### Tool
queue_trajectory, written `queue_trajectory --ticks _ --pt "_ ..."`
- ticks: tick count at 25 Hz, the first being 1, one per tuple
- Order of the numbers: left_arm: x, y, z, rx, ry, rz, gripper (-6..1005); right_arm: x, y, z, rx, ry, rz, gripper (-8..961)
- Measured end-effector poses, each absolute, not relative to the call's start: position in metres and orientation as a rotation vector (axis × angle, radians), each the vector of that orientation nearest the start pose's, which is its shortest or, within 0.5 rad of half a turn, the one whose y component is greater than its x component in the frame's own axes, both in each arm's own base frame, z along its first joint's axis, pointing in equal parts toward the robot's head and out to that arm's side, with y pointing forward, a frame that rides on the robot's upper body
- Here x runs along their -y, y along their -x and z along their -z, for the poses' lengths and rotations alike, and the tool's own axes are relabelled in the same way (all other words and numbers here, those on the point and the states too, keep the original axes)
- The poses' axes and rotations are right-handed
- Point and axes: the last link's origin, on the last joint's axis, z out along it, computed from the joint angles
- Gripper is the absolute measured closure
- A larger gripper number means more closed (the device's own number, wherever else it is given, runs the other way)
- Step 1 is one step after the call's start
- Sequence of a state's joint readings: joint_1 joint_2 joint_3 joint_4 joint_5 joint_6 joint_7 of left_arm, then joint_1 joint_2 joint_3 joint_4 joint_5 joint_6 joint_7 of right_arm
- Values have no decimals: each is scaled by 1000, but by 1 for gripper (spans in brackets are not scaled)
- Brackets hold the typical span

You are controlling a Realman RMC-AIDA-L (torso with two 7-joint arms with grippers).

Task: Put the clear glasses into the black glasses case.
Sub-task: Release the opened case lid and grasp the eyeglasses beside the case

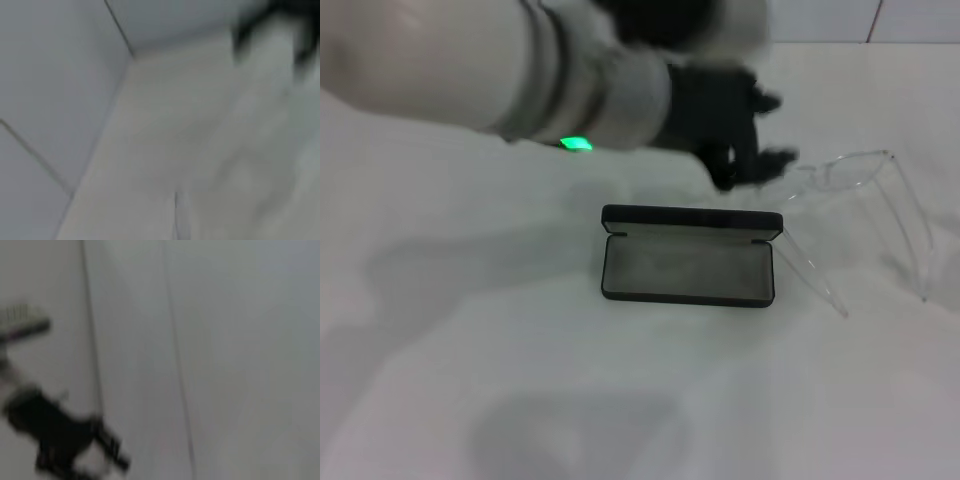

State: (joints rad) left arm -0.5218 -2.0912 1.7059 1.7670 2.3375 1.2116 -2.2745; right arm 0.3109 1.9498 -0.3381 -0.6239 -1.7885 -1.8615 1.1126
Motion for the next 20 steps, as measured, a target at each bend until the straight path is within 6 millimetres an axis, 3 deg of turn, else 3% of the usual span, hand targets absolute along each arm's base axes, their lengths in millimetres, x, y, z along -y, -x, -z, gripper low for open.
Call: queue_trajectory --ticks 5,7,10,16,20 --pt "-315 44 -28 49 2712 545 527 -295 -299 -115 -345 2513 -783 84" --pt "-316 58 -44 133 2676 695 530 -309 -285 -115 -349 2607 -671 84" --pt "-317 105 -67 333 2608 1032 534 -334 -261 -114 -308 2725 -467 84" --pt "-315 172 -80 492 2495 1422 620 -390 -212 -109 -210 2829 -74 85" --pt "-310 209 -72 542 2433 1505 646 -413 -186 -105 -124 2818 72 85"
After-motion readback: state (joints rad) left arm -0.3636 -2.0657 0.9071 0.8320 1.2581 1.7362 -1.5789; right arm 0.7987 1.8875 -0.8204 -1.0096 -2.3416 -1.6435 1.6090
